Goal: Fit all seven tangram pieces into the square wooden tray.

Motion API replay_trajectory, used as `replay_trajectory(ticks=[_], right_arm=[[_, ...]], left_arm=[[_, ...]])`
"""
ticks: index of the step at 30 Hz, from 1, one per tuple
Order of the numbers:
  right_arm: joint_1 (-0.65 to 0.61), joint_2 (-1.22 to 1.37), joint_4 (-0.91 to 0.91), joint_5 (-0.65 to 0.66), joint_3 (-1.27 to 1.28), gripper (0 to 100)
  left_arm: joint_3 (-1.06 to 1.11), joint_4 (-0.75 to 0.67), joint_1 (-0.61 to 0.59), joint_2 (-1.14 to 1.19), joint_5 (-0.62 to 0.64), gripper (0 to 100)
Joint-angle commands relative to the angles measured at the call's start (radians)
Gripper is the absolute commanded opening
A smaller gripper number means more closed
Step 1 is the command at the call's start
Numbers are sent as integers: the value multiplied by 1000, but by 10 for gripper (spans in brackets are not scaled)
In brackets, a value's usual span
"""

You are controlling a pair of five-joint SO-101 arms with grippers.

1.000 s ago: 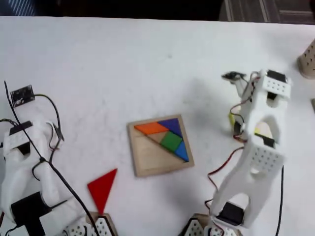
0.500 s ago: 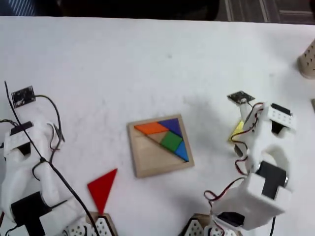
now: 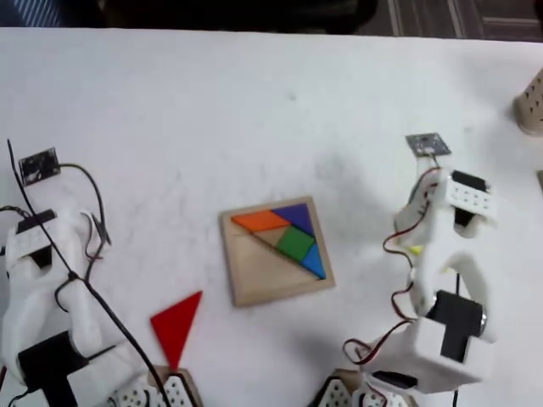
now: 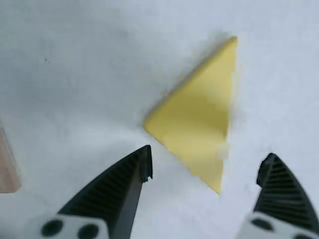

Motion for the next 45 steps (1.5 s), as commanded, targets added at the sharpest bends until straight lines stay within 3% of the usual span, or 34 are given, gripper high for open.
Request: replay_trajectory(ticks=[1,6,15,21,40,45], right_arm=[[-48,1,-44,-68,-8,325],[-67,5,-122,-100,28,262],[-59,5,-220,-98,98,269],[-36,24,-257,-101,110,269],[-27,139,-140,-94,-18,270],[-27,142,-79,-54,-20,327]], left_arm=[[-3,-21,18,-50,-8,24],[49,-29,59,-119,-86,24],[259,-161,136,-364,-100,24],[292,-183,137,-401,-153,24],[292,-183,139,-401,-157,24],[292,-183,139,-401,-160,24]])
